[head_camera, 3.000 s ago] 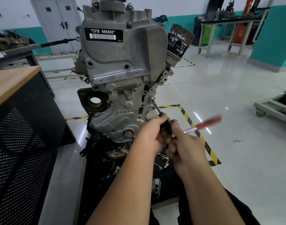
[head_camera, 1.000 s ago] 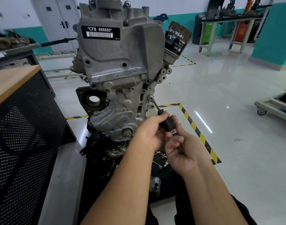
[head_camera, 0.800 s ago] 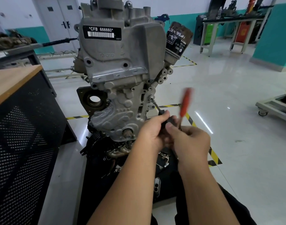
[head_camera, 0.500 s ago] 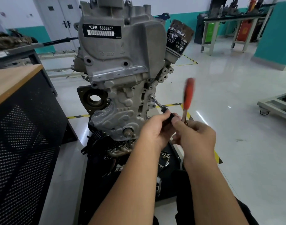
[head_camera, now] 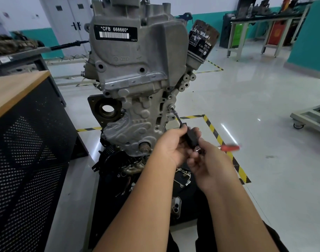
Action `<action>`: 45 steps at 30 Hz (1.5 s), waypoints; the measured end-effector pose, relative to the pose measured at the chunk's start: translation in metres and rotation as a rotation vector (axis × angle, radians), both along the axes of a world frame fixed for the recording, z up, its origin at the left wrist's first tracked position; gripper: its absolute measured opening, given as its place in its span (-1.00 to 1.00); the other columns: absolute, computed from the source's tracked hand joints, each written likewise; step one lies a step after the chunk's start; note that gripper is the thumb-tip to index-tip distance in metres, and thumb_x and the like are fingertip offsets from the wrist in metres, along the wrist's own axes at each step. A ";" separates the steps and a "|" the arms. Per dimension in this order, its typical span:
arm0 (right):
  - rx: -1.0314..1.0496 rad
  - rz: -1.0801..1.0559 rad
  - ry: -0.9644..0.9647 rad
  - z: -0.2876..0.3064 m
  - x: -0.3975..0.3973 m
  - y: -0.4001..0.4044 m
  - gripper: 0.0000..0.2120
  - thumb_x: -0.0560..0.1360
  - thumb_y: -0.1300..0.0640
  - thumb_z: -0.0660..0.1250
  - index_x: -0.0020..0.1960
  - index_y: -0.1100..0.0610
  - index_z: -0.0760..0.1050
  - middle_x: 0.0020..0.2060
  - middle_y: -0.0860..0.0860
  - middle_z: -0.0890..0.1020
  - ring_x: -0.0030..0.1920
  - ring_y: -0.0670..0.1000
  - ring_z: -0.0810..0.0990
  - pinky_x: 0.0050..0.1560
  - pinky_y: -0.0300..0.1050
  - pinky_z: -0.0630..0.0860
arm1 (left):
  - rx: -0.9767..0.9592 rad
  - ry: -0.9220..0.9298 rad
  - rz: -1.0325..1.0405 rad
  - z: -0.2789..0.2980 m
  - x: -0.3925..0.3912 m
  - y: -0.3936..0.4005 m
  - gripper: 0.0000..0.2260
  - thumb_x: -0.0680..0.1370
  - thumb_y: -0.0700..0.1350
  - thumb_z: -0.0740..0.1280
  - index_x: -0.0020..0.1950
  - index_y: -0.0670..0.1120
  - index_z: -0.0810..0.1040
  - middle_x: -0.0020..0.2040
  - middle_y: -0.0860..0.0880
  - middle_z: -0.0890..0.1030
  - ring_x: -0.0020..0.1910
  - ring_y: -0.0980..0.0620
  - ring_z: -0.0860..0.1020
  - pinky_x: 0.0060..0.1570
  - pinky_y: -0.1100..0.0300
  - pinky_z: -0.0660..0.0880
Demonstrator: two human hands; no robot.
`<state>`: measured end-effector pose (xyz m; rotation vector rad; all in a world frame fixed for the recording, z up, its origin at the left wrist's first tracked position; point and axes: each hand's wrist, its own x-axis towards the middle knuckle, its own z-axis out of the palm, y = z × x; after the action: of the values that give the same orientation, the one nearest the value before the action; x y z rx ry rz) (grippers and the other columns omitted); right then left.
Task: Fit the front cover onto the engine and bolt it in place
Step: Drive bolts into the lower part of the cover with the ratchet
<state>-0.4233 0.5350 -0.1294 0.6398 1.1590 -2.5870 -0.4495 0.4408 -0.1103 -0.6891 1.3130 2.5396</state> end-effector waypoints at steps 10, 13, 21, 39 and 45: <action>0.569 -0.095 0.192 -0.007 0.004 -0.005 -0.81 0.51 0.09 0.50 -0.21 0.18 0.63 -0.43 0.08 0.67 -0.42 0.13 0.65 -0.31 0.05 0.68 | -0.088 -0.038 0.001 0.001 0.002 0.004 -0.71 0.70 0.00 0.20 -0.09 -0.13 0.54 -0.28 -0.08 0.65 -0.42 0.00 0.57 -0.45 0.29 0.43; -0.395 0.032 -0.063 0.003 0.007 -0.006 -0.88 0.60 0.19 0.36 -0.01 0.17 0.68 -0.30 0.11 0.66 -0.59 -0.10 0.46 -0.57 -0.28 0.47 | -0.103 -0.041 0.005 0.004 0.004 0.001 -0.81 0.70 -0.04 0.22 -0.04 -0.09 0.51 -0.32 -0.04 0.69 -0.48 0.03 0.62 -0.58 0.31 0.36; 0.244 -0.097 0.149 -0.005 -0.001 -0.001 -0.88 0.51 0.12 0.51 -0.11 0.16 0.65 -0.35 0.08 0.69 -0.40 0.02 0.64 -0.32 -0.05 0.64 | -0.124 -0.030 -0.043 -0.003 -0.001 0.003 -0.71 0.64 0.08 0.32 -0.13 -0.10 0.59 -0.41 -0.01 0.61 -0.56 0.05 0.49 -0.53 0.28 0.42; 0.425 -0.074 0.164 0.000 -0.002 0.003 -0.91 0.51 0.13 0.50 -0.09 0.10 0.60 -0.32 0.08 0.71 -0.32 0.09 0.69 -0.22 0.07 0.69 | -0.107 -0.024 -0.031 -0.002 0.001 0.001 -0.78 0.66 -0.06 0.31 -0.05 -0.19 0.59 -0.37 -0.03 0.65 -0.61 0.04 0.52 -0.63 0.35 0.37; -0.438 -0.038 -0.020 0.009 0.004 0.000 -0.83 0.60 0.16 0.40 -0.01 0.28 0.57 -0.34 0.17 0.61 -0.43 -0.05 0.59 -0.51 -0.24 0.55 | -0.095 0.012 -0.047 -0.002 0.002 -0.002 -0.75 0.63 -0.05 0.38 0.10 -0.24 0.62 -0.27 -0.09 0.67 -0.51 0.01 0.55 -0.57 0.22 0.49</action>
<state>-0.4190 0.5348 -0.1204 0.5866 0.5444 -2.7267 -0.4478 0.4393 -0.1119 -0.6540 1.4449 2.4613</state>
